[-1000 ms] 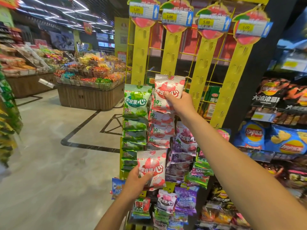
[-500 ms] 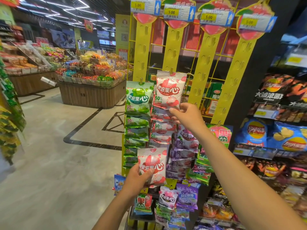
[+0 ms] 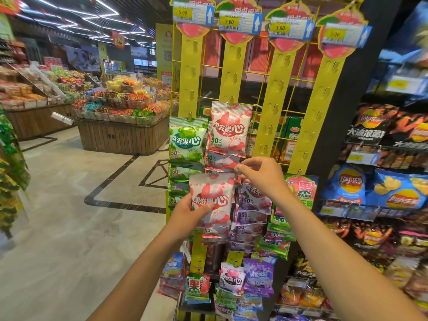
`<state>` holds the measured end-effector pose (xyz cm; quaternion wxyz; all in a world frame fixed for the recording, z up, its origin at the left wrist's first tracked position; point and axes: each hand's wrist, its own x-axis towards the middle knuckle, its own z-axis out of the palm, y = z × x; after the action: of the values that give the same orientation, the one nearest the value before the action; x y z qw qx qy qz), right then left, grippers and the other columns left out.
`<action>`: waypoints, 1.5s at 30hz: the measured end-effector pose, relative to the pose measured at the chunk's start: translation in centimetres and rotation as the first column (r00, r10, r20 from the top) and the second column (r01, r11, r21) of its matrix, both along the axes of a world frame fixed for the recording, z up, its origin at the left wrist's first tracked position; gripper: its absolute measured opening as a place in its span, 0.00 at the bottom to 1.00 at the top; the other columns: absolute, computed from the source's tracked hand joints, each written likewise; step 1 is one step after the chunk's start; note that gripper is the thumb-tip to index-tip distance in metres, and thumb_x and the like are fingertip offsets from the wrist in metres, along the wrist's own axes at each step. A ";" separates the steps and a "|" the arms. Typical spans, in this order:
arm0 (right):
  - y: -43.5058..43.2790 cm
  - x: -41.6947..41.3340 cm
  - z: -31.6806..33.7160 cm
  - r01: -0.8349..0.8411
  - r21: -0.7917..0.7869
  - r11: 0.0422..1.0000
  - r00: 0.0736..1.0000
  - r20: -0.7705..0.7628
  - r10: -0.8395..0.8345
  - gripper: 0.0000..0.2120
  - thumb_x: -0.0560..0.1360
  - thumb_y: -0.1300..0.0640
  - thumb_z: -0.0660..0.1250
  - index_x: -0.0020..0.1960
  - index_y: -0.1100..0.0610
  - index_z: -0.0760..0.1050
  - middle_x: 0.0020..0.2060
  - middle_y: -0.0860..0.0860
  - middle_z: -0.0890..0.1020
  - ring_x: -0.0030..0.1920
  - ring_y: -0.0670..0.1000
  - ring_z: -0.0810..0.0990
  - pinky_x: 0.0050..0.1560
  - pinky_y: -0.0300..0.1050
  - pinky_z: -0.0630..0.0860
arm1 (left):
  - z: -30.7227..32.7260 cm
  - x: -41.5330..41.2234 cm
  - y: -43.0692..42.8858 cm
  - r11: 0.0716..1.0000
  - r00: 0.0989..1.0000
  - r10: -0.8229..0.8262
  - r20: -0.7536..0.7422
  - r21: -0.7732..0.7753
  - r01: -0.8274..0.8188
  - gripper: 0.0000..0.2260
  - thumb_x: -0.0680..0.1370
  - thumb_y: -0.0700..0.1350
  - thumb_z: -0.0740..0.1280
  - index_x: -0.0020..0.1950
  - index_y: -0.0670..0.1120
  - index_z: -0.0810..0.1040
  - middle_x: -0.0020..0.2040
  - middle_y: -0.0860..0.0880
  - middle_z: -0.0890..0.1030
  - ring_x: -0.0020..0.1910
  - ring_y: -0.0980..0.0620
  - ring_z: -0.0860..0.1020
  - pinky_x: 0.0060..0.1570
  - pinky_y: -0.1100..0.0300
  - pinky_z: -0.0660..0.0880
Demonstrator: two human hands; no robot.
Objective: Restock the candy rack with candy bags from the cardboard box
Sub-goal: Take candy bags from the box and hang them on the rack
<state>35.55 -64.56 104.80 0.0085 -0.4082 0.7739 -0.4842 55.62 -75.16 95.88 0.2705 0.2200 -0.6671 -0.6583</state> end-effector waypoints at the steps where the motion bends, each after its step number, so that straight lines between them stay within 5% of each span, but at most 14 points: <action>1: 0.0 0.0 0.2 -0.010 -0.015 1.000 1.000 -0.002 0.010 0.12 0.73 0.41 0.74 0.49 0.49 0.85 0.42 0.45 0.87 0.45 0.47 0.87 0.51 0.56 0.84 | 1.2 -0.3 -0.3 1.000 1.000 -0.003 -0.020 -0.012 0.002 0.11 0.82 0.44 0.71 0.63 0.48 0.78 0.54 0.49 0.88 0.52 0.46 0.87 0.56 0.44 0.83; 6: -0.1 0.8 2.2 -0.057 -0.100 0.993 0.998 -0.006 0.057 0.09 0.78 0.47 0.71 0.48 0.51 0.85 0.38 0.46 0.87 0.40 0.45 0.87 0.51 0.54 0.85 | 7.5 -1.3 -1.8 0.993 0.994 -0.025 -0.106 -0.117 0.012 0.10 0.82 0.43 0.70 0.63 0.48 0.78 0.54 0.48 0.88 0.51 0.46 0.87 0.47 0.51 0.85; 14: -1.4 0.9 6.9 -0.099 -0.242 0.965 0.993 0.033 0.110 0.15 0.84 0.48 0.62 0.50 0.55 0.84 0.41 0.50 0.88 0.42 0.51 0.87 0.44 0.52 0.86 | 16.9 -5.0 -4.0 0.977 0.983 -0.093 -0.158 -0.203 0.060 0.14 0.82 0.44 0.71 0.68 0.45 0.77 0.57 0.45 0.87 0.54 0.45 0.87 0.51 0.45 0.84; 18: -2.1 0.1 9.5 -0.089 -0.294 0.952 0.994 0.040 0.105 0.16 0.83 0.45 0.63 0.48 0.53 0.84 0.42 0.54 0.87 0.44 0.58 0.86 0.47 0.56 0.84 | 20.3 -7.0 -4.8 0.982 0.987 -0.067 -0.145 -0.185 0.040 0.09 0.82 0.42 0.70 0.61 0.44 0.79 0.55 0.44 0.88 0.48 0.47 0.87 0.49 0.48 0.84; 21: -2.6 -0.4 11.1 -0.070 -0.331 0.941 0.996 0.025 0.083 0.11 0.81 0.46 0.67 0.50 0.51 0.84 0.46 0.50 0.87 0.48 0.52 0.85 0.50 0.52 0.82 | 22.1 -8.2 -5.1 0.981 0.988 -0.033 -0.154 -0.195 0.002 0.05 0.82 0.42 0.71 0.55 0.42 0.81 0.56 0.38 0.86 0.48 0.43 0.86 0.49 0.48 0.82; 27: -3.3 -1.5 11.3 -0.046 -0.347 0.937 0.993 0.083 0.079 0.16 0.75 0.43 0.72 0.57 0.53 0.84 0.50 0.47 0.87 0.53 0.50 0.85 0.54 0.57 0.84 | 22.9 -9.1 -5.4 0.984 0.992 -0.008 -0.130 -0.177 -0.016 0.13 0.81 0.45 0.72 0.59 0.37 0.80 0.55 0.38 0.86 0.56 0.36 0.85 0.59 0.35 0.80; 34: -3.3 -1.3 9.6 -0.054 -0.302 0.952 0.991 0.102 0.089 0.20 0.70 0.38 0.72 0.54 0.50 0.85 0.51 0.46 0.87 0.54 0.49 0.85 0.57 0.58 0.83 | 20.9 -9.4 -5.7 0.983 0.994 -0.014 -0.104 -0.184 -0.006 0.07 0.82 0.46 0.71 0.53 0.42 0.82 0.49 0.42 0.87 0.42 0.46 0.86 0.41 0.52 0.83; 39: -3.3 -1.4 8.2 -0.045 -0.290 0.956 0.996 0.066 0.066 0.04 0.77 0.47 0.72 0.51 0.46 0.82 0.47 0.44 0.86 0.51 0.47 0.85 0.55 0.56 0.84 | 19.7 -9.4 -5.9 0.974 0.997 -0.004 -0.072 -0.226 -0.012 0.07 0.82 0.48 0.72 0.49 0.45 0.82 0.42 0.48 0.88 0.44 0.46 0.87 0.45 0.50 0.83; 43: -3.3 -1.2 7.4 -0.038 -0.279 0.960 0.995 0.075 0.061 0.11 0.77 0.47 0.72 0.57 0.51 0.83 0.50 0.45 0.85 0.52 0.48 0.84 0.55 0.56 0.84 | 19.3 -8.9 -5.6 0.965 0.998 0.014 -0.055 -0.260 -0.028 0.06 0.81 0.48 0.72 0.50 0.46 0.82 0.41 0.49 0.88 0.42 0.48 0.87 0.44 0.51 0.84; 45: -3.3 -1.1 7.1 -0.040 -0.277 0.960 0.994 0.085 0.066 0.06 0.78 0.49 0.72 0.53 0.49 0.82 0.48 0.44 0.85 0.51 0.49 0.85 0.54 0.57 0.84 | 19.1 -8.7 -5.5 0.957 0.998 0.032 -0.046 -0.286 -0.043 0.06 0.81 0.49 0.72 0.51 0.47 0.82 0.41 0.51 0.88 0.41 0.50 0.87 0.44 0.52 0.84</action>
<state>34.42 -67.82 111.86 0.0005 -0.4029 0.6867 -0.6051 46.95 -80.66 115.00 0.3256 0.1775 -0.7455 -0.5539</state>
